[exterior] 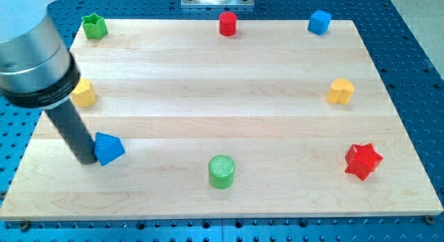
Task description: Push the triangle slightly upwards
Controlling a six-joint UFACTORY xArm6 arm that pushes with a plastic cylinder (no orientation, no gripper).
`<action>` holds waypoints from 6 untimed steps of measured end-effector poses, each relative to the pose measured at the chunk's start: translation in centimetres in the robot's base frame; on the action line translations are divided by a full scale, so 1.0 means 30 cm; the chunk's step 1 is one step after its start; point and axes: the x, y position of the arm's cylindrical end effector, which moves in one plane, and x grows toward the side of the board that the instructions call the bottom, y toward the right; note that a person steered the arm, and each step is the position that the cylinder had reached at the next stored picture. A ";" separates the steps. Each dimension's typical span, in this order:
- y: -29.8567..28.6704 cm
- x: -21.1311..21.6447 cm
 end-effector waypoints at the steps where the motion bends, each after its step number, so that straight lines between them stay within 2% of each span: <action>1: 0.029 -0.023; 2: -0.104 0.004; 3: -0.110 0.083; 5: 0.053 0.090; 6: 0.088 0.043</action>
